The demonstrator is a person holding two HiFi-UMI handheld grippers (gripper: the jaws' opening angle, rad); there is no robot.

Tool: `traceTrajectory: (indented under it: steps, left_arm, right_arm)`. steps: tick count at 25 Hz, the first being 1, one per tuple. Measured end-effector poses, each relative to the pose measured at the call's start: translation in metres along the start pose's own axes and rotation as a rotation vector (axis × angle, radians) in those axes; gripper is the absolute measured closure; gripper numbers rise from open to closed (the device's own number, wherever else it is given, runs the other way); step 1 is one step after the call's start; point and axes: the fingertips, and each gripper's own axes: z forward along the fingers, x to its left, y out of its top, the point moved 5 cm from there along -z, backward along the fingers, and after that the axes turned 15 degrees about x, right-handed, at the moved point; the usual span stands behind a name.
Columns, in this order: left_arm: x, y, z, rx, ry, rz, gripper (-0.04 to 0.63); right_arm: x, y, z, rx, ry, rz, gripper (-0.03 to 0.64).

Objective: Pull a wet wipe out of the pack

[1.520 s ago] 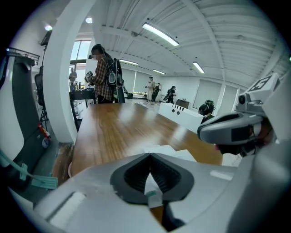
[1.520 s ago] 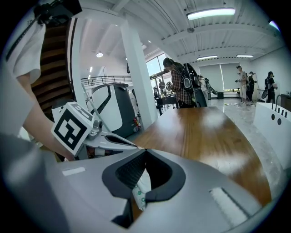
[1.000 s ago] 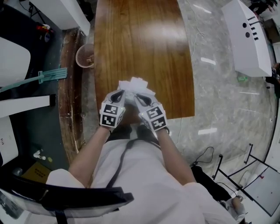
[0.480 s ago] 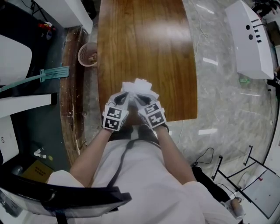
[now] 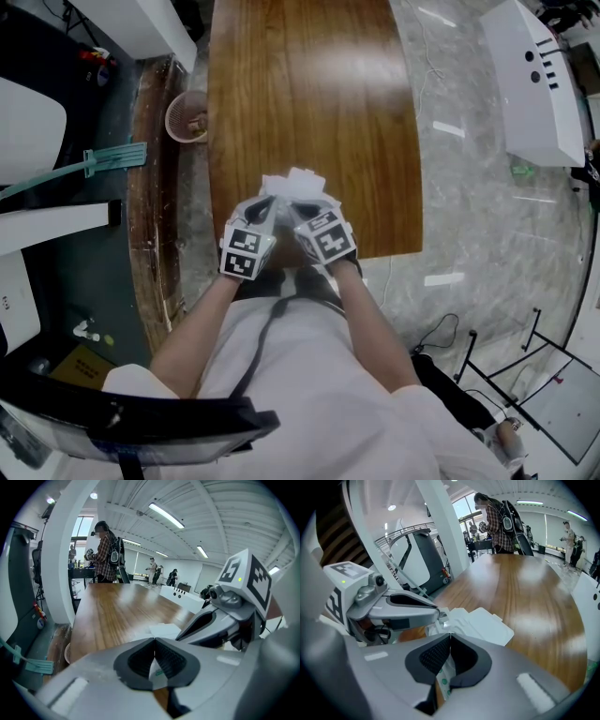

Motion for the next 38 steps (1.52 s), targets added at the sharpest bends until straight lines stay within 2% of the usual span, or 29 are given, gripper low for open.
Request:
traceTrajectory:
  steps: [16,25,38]
  left_arm:
    - [-0.008,0.009,-0.007,-0.016,0.035,0.015,0.588]
    - [-0.024,0.009,-0.014,-0.023,0.034,0.029,0.52]
    - [-0.048,0.013,-0.035,-0.067,0.075,0.005,0.532]
  right_arm:
    - [-0.008,-0.01,-0.035,-0.126,-0.007,0.026,0.607]
    - [-0.013,-0.023,-0.057,-0.177,-0.022,0.031,0.607]
    - [-0.012,-0.038,-0.091,-0.275,-0.021,0.015,0.607]
